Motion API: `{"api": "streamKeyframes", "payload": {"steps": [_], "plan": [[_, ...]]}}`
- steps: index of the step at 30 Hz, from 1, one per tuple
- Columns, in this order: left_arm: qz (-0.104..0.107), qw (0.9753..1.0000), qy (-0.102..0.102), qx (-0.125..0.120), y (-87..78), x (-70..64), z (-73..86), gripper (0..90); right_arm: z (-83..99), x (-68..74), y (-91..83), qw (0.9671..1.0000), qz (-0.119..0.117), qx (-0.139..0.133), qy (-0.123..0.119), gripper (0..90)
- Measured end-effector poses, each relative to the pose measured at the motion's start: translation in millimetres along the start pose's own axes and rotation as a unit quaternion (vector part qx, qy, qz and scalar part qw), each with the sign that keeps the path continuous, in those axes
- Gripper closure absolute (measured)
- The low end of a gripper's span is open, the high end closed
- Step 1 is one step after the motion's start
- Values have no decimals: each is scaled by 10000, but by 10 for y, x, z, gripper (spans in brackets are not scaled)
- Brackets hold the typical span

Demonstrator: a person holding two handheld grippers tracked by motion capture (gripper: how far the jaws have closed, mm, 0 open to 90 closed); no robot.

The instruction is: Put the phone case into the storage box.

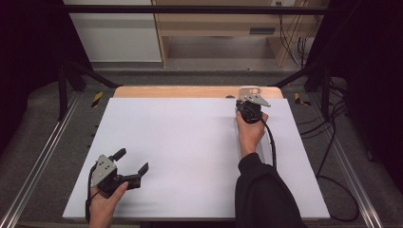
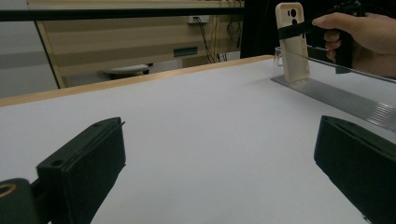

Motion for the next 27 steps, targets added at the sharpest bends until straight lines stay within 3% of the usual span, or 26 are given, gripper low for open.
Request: {"api": "streamKeyframes", "payload": {"steps": [27], "plan": [[15,10000,-1,-20,-5,1,-6,17,2,11,8,10000,-12,20,17,868]]}}
Point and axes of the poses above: each handheld gripper's, and its own axes: y roughly forward along the jaws, z roughly out of its underside, x roughly to its left, the point moved 2 cm from there along y, roughly forward along the jaws, and after that the axes turned 8 degrees about x, right-handed, at the moved point
